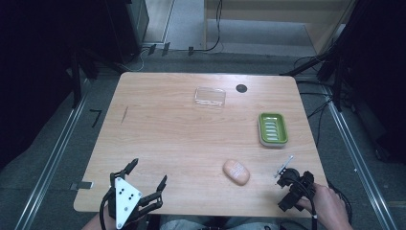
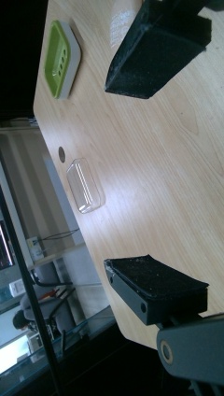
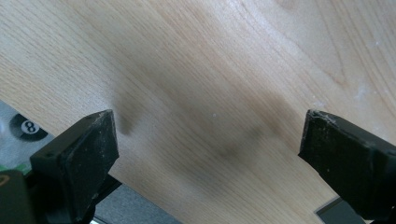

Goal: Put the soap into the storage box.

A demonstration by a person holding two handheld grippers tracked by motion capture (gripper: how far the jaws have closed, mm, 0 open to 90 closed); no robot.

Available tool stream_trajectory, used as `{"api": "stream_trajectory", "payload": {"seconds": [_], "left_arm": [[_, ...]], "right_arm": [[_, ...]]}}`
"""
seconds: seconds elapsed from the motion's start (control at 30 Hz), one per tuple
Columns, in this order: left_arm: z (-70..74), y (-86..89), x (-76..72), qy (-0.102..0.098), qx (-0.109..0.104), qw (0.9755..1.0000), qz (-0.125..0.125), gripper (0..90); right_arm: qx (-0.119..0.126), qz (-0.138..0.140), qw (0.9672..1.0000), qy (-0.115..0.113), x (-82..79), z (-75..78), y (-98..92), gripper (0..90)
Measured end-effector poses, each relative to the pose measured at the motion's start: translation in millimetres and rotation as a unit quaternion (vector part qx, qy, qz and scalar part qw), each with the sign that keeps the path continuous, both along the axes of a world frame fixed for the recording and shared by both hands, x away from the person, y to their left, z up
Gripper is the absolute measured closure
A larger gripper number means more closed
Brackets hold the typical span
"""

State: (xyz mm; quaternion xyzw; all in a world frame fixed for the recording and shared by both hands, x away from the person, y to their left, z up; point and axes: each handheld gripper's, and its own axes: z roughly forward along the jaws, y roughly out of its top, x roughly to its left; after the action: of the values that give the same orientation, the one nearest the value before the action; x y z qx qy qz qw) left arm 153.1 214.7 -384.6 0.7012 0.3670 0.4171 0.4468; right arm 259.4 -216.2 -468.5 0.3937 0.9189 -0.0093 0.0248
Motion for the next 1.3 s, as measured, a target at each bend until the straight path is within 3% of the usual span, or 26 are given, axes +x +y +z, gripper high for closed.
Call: {"api": "stream_trajectory", "payload": {"seconds": [0.5,0.8,1.3], "left_arm": [[-0.4,0.0,0.2,0.001,0.000,1.0000,0.000,13.9],[-0.4,-0.3,0.4,0.000,-0.001,1.0000,0.001,13.9],[-0.6,1.0,0.0,-0.001,-0.003,1.0000,0.002,13.9]], "right_arm": [[-0.013,0.011,0.9999,-0.004,0.7,3.7,15.4,3.4],[-0.012,0.031,0.9994,-0.010,5.7,9.9,31.3,2.9],[0.004,0.058,0.9983,-0.011,12.0,16.2,60.9,1.6]]}}
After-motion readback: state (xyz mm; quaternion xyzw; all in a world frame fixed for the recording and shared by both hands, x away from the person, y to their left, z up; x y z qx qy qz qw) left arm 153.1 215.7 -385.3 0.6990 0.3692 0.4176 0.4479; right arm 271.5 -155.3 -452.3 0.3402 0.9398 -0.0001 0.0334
